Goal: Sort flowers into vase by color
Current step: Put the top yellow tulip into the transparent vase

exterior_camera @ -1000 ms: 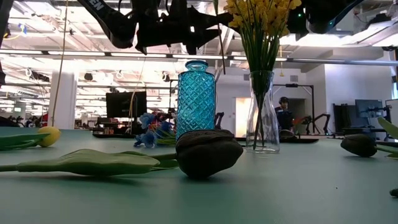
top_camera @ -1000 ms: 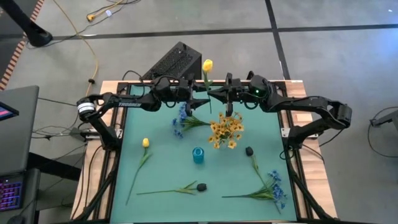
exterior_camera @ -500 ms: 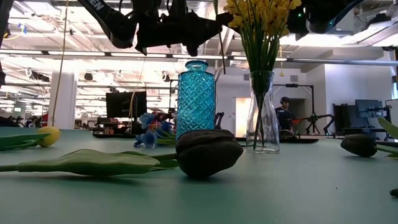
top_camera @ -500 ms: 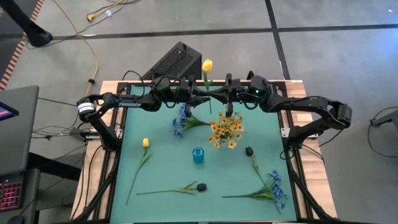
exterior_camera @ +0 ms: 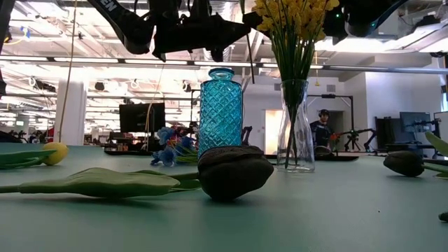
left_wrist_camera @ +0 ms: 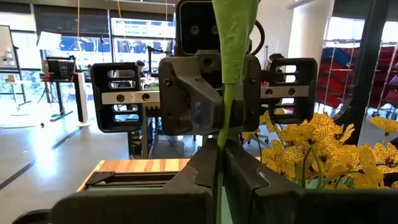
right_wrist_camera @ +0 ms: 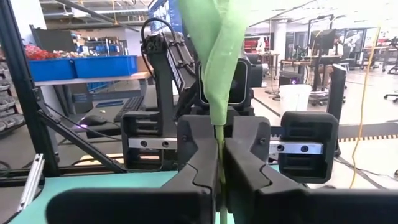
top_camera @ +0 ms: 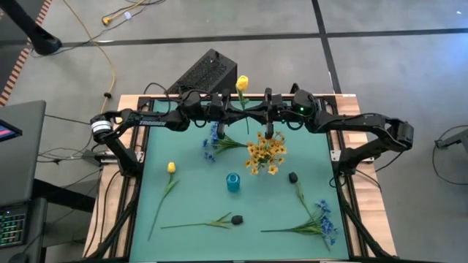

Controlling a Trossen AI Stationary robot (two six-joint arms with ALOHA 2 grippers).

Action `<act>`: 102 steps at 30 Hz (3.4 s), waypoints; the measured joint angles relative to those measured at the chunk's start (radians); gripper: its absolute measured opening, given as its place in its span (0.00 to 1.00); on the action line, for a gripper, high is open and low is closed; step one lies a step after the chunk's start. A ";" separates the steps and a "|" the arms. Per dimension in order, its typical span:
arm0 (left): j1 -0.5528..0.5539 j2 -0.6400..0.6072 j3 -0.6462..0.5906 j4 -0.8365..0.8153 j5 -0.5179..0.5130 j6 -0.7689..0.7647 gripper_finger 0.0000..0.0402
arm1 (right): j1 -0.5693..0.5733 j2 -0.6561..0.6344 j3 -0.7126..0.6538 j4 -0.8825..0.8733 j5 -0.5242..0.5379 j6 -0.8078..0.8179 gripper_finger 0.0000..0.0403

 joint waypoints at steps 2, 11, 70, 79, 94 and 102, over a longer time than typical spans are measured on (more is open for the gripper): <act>0.000 0.000 0.000 0.000 -0.001 -0.004 0.00 | 0.000 0.000 0.000 0.000 0.000 0.009 0.16; 0.002 0.000 0.000 0.000 -0.009 -0.003 0.00 | -0.004 -0.001 0.000 -0.002 -0.005 0.013 0.36; -0.236 0.082 -0.227 0.606 -0.233 -0.122 0.00 | -0.083 -0.283 -0.001 -0.526 -0.003 -0.042 0.63; -0.274 0.145 -0.166 0.590 -0.223 -0.113 0.00 | -0.083 -0.283 -0.001 -0.522 -0.003 -0.041 0.63; -0.290 0.145 -0.164 0.503 -0.275 -0.003 0.00 | -0.082 -0.283 -0.001 -0.522 -0.003 -0.035 0.63; -0.297 0.146 -0.164 0.513 -0.286 0.035 0.00 | -0.082 -0.283 -0.001 -0.522 -0.003 -0.034 0.63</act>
